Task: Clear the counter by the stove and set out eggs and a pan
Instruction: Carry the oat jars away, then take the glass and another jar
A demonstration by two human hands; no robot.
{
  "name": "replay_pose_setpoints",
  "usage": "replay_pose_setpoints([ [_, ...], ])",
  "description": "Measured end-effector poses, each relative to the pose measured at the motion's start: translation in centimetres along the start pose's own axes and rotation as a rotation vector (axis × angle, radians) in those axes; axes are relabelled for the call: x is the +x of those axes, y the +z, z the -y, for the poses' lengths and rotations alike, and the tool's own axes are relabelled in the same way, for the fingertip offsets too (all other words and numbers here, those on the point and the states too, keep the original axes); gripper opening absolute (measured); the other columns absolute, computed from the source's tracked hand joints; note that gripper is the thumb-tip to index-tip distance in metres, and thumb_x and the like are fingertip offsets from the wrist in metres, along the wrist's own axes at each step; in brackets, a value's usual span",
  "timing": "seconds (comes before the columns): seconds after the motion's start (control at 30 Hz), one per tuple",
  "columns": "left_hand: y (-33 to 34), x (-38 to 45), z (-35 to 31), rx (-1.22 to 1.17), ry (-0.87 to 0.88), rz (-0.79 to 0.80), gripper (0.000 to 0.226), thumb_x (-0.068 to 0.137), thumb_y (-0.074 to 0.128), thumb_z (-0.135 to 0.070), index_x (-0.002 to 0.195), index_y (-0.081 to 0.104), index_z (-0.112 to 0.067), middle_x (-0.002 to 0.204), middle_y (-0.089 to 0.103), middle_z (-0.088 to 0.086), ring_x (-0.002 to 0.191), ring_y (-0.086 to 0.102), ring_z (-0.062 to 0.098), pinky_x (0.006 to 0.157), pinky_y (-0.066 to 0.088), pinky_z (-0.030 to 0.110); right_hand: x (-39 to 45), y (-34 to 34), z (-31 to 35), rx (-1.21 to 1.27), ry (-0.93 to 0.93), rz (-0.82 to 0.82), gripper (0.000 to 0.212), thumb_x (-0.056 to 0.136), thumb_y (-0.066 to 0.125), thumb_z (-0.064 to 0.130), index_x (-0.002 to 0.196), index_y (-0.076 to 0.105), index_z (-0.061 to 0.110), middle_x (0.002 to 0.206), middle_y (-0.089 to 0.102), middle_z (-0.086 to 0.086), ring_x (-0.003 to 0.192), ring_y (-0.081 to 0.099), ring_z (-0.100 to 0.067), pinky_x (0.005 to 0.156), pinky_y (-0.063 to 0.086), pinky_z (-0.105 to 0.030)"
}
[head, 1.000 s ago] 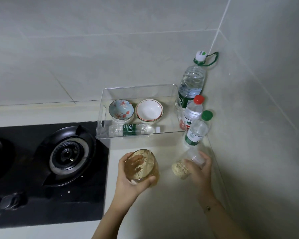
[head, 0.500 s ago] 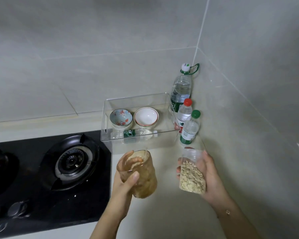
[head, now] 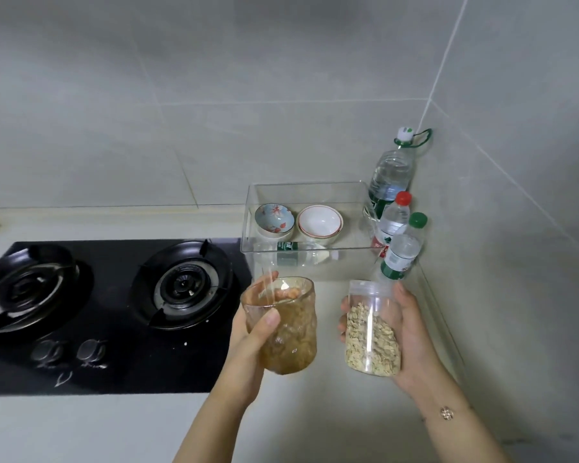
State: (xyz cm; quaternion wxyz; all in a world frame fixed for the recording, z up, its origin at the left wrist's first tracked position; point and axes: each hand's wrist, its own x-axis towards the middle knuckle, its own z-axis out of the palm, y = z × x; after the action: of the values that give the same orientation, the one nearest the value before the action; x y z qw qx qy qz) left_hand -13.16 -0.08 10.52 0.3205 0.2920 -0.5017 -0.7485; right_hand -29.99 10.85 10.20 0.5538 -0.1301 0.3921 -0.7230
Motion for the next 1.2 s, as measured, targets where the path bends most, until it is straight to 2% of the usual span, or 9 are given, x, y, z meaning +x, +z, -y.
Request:
replay_pose_setpoints([
  [0.17,0.6,-2.1,-0.8,0.023,0.121,-0.289,0.108,0.044,0.08,-0.071,0.134,0.049,-0.021,0.128,0.061,0.013,0.116,0.059,0.035,0.092,0.05,0.057,-0.1,1.1,0.8,-0.038,0.07,0.095,0.08,0.045,0.084,0.064,0.1,0.067,0.009,0.084,0.066,-0.017,0.066,0.064,-0.029,0.059,0.055,-0.033],
  [0.27,1.3,-3.7,-1.7,0.004,0.178,-0.429,0.11,0.041,0.078,-0.075,0.132,0.051,-0.019,0.126,0.062,0.012,0.115,0.058,0.041,0.086,0.045,0.068,-0.2,2.2,1.4,-0.108,0.078,0.133,0.083,0.043,0.083,0.066,0.1,0.067,0.008,0.084,0.067,-0.016,0.065,0.065,-0.028,0.058,0.055,-0.033],
  [0.37,2.0,-4.6,-2.3,-0.02,0.232,-0.506,0.102,0.049,0.08,-0.063,0.131,0.049,-0.013,0.111,0.067,0.008,0.105,0.064,0.036,0.072,0.057,0.045,0.3,3.2,1.5,-0.18,0.103,0.192,0.071,0.051,0.075,0.069,0.09,0.072,0.009,0.082,0.067,-0.014,0.065,0.065,-0.025,0.059,0.055,-0.033],
  [0.43,2.1,-5.3,-2.5,0.003,0.26,-0.553,0.079,0.057,0.073,-0.052,0.127,0.052,-0.021,0.113,0.066,0.012,0.107,0.06,0.044,0.07,0.055,0.049,0.6,3.9,1.2,-0.269,0.158,0.24,0.071,0.05,0.071,0.074,0.081,0.075,0.011,0.08,0.068,-0.013,0.066,0.066,-0.023,0.063,0.055,-0.033],
  [0.5,2.0,-6.3,-2.7,0.054,0.297,-0.612,0.067,0.058,0.07,-0.049,0.121,0.055,-0.03,0.112,0.067,0.008,0.107,0.062,0.039,0.081,0.053,0.057,0.8,4.6,0.7,-0.331,0.205,0.276,0.078,0.043,0.072,0.078,0.081,0.075,0.011,0.079,0.069,-0.013,0.068,0.067,-0.024,0.065,0.055,-0.034],
  [0.6,1.3,-8.3,-2.7,0.124,0.339,-0.687,0.072,0.056,0.075,-0.053,0.121,0.054,-0.031,0.115,0.066,0.008,0.107,0.065,0.029,0.089,0.054,0.051,0.7,5.4,-0.7,-0.364,0.25,0.317,0.094,0.046,0.072,0.078,0.104,0.067,0.004,0.084,0.068,-0.017,0.071,0.067,-0.026,0.064,0.055,-0.035],
  [0.73,-0.1,-11.4,-2.7,0.158,0.353,-0.765,0.066,0.055,0.07,-0.049,0.118,0.054,-0.035,0.104,0.071,-0.004,0.1,0.068,0.015,0.074,0.057,0.028,0.0,6.3,-2.6,-0.382,0.314,0.375,0.112,0.051,0.071,0.076,0.128,0.048,-0.002,0.09,0.068,-0.019,0.076,0.067,-0.028,0.062,0.054,-0.035],
  [1.07,-4.6,-19.6,-2.9,0.135,0.355,-0.887,0.071,0.051,0.067,-0.051,0.118,0.051,-0.034,0.098,0.068,-0.025,0.094,0.066,0.001,0.069,0.056,0.019,-3.6,12.6,-6.8,-0.504,0.319,0.566,0.064,0.051,0.068,0.079,0.085,0.076,0.025,0.086,0.07,-0.01,0.074,0.067,-0.023,0.067,0.054,-0.037],
  [1.2,-7.7,-24.1,-3.0,0.134,0.348,-0.884,0.072,0.051,0.069,-0.047,0.12,0.051,-0.033,0.103,0.067,-0.023,0.097,0.065,0.001,0.069,0.054,0.017,-6.1,15.0,-10.5,-0.536,0.372,0.522,0.077,0.067,0.057,0.073,0.109,0.067,0.009,0.091,0.069,-0.013,0.077,0.068,-0.024,0.067,0.055,-0.036],
])
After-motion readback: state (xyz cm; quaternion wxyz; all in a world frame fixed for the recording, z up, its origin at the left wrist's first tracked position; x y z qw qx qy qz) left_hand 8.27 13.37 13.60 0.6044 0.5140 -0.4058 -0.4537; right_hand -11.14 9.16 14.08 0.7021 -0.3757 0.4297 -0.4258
